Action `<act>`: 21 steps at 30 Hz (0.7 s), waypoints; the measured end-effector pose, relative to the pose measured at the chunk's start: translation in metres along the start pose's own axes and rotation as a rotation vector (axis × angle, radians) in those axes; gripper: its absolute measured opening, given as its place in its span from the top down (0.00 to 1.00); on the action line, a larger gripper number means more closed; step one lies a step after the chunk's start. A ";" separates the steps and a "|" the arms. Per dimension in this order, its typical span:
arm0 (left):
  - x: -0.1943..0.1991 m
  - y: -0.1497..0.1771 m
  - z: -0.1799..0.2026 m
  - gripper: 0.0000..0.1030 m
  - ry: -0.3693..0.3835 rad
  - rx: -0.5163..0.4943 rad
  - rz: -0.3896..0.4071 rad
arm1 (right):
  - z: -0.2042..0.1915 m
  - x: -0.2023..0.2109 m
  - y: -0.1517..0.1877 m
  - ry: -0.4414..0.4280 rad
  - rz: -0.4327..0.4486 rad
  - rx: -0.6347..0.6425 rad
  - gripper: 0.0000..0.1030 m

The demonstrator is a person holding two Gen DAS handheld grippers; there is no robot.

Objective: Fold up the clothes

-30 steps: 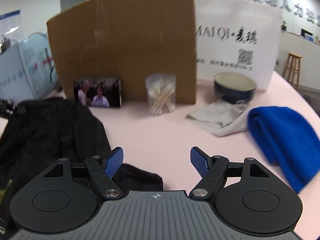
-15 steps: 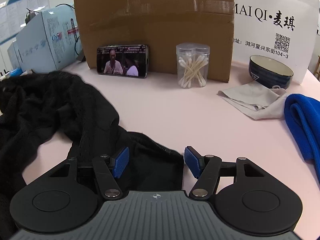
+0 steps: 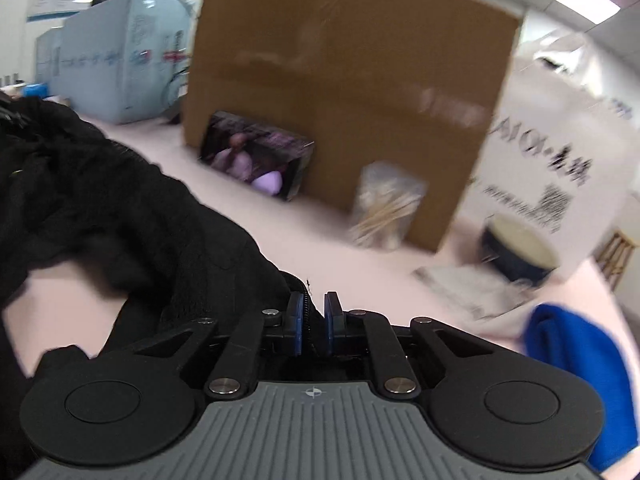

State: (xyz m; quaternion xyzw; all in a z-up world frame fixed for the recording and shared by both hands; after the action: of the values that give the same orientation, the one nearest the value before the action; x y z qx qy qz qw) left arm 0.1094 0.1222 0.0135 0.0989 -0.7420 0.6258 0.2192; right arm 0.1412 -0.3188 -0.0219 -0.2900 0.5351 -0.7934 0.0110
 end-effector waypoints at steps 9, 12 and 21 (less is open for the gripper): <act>-0.105 -0.007 0.036 0.54 0.007 -0.141 -0.207 | 0.052 -0.032 0.016 0.200 -0.118 -0.037 0.97; -0.104 0.000 0.014 0.20 0.053 0.012 -0.229 | 0.053 -0.022 0.018 0.166 -0.100 -0.099 0.68; 0.014 0.035 -0.037 0.18 0.029 0.147 -0.159 | 0.024 0.047 0.006 0.117 0.043 -0.181 0.47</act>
State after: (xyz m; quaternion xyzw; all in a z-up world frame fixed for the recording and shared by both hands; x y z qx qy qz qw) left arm 0.0899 0.1668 -0.0066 0.1642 -0.6808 0.6604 0.2709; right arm 0.1118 -0.3571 0.0004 -0.2314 0.6103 -0.7571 -0.0295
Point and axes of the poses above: each gripper's, at about its wrist camera, not at the fingertips, and x roughly against the way its jaws point, z to its right, y to its underside, the point moved 5 cm from there along -x, roughly the way its jaws point, and after that the axes turned 1 degree about z, right-handed, at the moved point
